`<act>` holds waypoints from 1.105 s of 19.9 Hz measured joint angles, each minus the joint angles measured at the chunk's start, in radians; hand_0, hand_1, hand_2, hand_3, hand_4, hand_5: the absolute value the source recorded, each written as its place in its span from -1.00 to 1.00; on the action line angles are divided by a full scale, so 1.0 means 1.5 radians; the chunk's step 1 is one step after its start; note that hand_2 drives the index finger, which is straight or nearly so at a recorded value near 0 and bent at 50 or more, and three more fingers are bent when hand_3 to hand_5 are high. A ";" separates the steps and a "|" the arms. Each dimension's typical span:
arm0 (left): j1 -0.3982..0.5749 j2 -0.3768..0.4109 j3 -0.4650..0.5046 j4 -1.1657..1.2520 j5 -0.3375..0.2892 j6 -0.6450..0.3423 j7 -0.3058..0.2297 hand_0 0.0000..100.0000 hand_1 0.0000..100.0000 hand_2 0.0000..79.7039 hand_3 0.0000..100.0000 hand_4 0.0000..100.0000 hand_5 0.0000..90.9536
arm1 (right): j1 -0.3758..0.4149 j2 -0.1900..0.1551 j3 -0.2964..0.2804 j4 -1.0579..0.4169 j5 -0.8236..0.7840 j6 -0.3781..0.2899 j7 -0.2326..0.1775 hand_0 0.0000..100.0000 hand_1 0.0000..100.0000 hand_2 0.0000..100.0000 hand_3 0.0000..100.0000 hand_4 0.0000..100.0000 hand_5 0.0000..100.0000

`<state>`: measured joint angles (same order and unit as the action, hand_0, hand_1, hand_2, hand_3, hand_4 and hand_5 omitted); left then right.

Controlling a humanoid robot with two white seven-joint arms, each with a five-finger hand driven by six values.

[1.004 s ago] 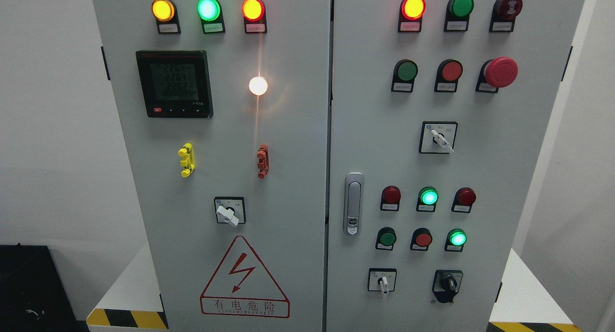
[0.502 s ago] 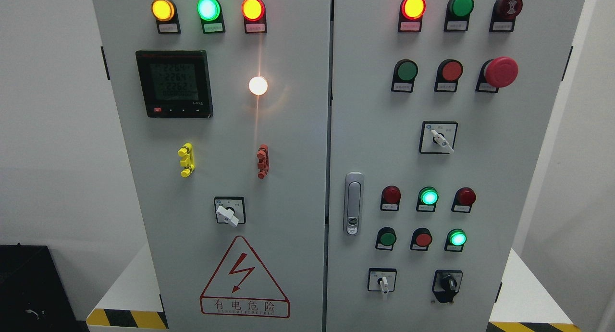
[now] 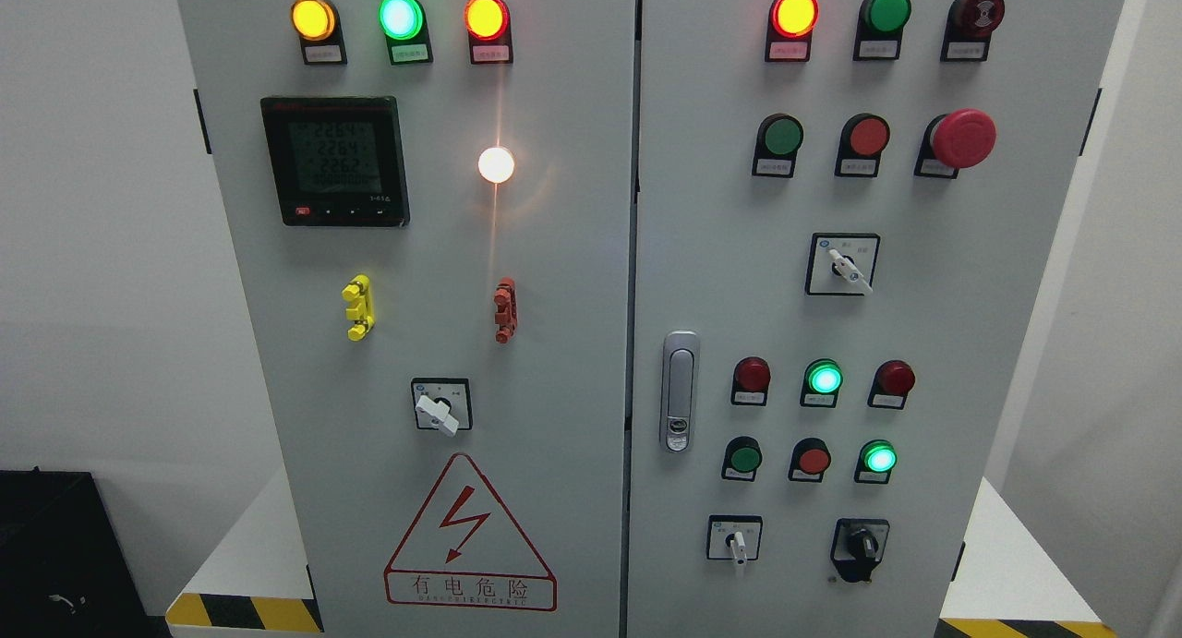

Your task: Flip black knob to close circuit

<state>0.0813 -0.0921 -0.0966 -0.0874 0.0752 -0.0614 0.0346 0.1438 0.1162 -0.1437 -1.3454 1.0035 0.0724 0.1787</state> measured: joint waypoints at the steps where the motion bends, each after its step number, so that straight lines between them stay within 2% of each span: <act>1: 0.000 0.000 0.000 0.000 0.000 0.000 0.000 -0.76 0.11 -1.00 -1.00 -1.00 -1.00 | 0.001 0.000 -0.001 -0.021 0.010 0.000 0.005 -1.00 -0.90 0.81 1.00 0.89 0.87; 13: 0.000 0.000 0.000 0.000 0.000 0.000 0.000 -0.76 0.11 -1.00 -1.00 -1.00 -1.00 | -0.003 0.001 -0.012 -0.206 0.079 0.008 0.052 -1.00 -0.93 0.82 1.00 0.90 0.90; 22: 0.000 0.000 0.000 0.000 0.000 0.000 0.000 -0.76 0.11 -1.00 -1.00 -1.00 -1.00 | -0.069 0.002 -0.016 -0.275 0.124 0.035 0.107 -1.00 -0.94 0.81 1.00 0.91 0.91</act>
<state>0.0813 -0.0920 -0.0966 -0.0874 0.0752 -0.0614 0.0347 0.0404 0.1187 -0.1675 -1.7580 1.1898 0.1256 0.3396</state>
